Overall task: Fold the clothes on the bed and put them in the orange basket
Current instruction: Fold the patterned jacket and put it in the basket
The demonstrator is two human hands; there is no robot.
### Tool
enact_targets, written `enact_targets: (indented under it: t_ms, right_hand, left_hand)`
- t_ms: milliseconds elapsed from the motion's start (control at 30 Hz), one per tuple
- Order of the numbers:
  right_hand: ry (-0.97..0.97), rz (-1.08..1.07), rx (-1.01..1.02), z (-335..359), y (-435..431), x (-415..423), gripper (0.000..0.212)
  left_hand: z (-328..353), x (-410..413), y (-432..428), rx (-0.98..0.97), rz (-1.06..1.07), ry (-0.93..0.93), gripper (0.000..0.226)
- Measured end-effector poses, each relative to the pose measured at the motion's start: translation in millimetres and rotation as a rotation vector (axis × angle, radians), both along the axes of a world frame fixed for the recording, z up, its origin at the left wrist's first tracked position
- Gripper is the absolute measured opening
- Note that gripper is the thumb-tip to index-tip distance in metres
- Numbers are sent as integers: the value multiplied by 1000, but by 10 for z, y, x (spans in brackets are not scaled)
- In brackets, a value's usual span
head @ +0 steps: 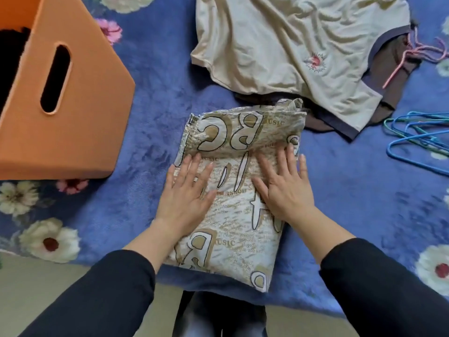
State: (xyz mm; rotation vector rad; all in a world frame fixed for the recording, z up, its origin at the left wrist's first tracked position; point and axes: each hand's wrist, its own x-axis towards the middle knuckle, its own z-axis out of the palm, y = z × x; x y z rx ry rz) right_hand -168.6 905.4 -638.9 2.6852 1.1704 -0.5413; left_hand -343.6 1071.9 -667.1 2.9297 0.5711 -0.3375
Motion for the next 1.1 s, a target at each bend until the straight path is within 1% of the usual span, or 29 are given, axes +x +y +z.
enact_targets:
  t_ms: [100, 133, 200, 267, 333, 400, 433, 533, 600, 700, 767, 800, 833, 867, 900, 933, 967, 1000, 1033, 1067, 1100]
  right_hand:
    - [-8, -30, 47, 9, -44, -112, 69]
    - [-6, -17, 92, 18, -89, -218, 68]
    - [35, 79, 171, 9, -264, -500, 66]
    - [81, 221, 180, 1, -511, -731, 63]
    - [81, 298, 170, 13, -769, -818, 60]
    - [69, 315, 181, 39, -1011, -780, 58]
    - [75, 305, 184, 52, -1110, -735, 60]
    - [60, 221, 184, 62, -1313, -670, 80]
    - [45, 205, 150, 52, -1268, -645, 82]
    - [93, 213, 143, 41, -986, -620, 85]
    - [147, 208, 134, 48, -798, -635, 81]
    - [194, 174, 157, 50, -750, -620, 74]
    - [267, 123, 188, 96, -725, -572, 64]
    - [375, 31, 241, 157, -732, -519, 59]
    - [513, -94, 299, 240, -763, -454, 62]
    - [648, -219, 378, 360, -786, -402, 64]
    - [712, -327, 446, 474, -800, -355, 61]
    - [735, -401, 490, 579, -801, -313, 52]
    - [733, -466, 518, 620, -809, -285, 37]
    - [743, -548, 534, 626, -811, -232, 24]
    - [778, -623, 524, 624, -793, -188, 24]
  left_hand:
    - [42, -44, 7, -74, 12, -1, 67]
    - [79, -97, -14, -103, -29, -13, 70]
    - [126, -313, -42, -125, -195, -14, 73]
    - [152, -608, 34, -98, -326, 10, 71]
    - [159, -821, 173, -97, -332, 20, 67]
    - [184, -923, 324, -94, -353, 23, 61]
    - [195, -942, 403, -87, -380, 19, 60]
    - [257, -832, 603, -8, -476, -72, 78]
    - [282, -712, 719, 36, -485, -75, 83]
    - [293, -532, 746, 94, -517, -28, 87]
    - [318, -423, 721, 103, -602, 21, 79]
    - [310, -400, 730, 72, -657, 29, 72]
    - [329, -378, 741, 42, -692, 35, 67]
    - [356, -345, 755, 19, -712, 0, 64]
    - [369, -339, 770, -39, -698, -29, 62]
    - [460, -311, 734, -147, -662, -43, 60]
    - [520, -319, 693, -293, -576, -56, 56]
    - [636, -316, 622, -455, -424, -101, 46]
    - [768, -302, 507, -618, -217, -92, 26]
    - [853, -262, 408, -748, -36, -46, 25]
    - [899, -227, 321, -839, 130, -16, 54]
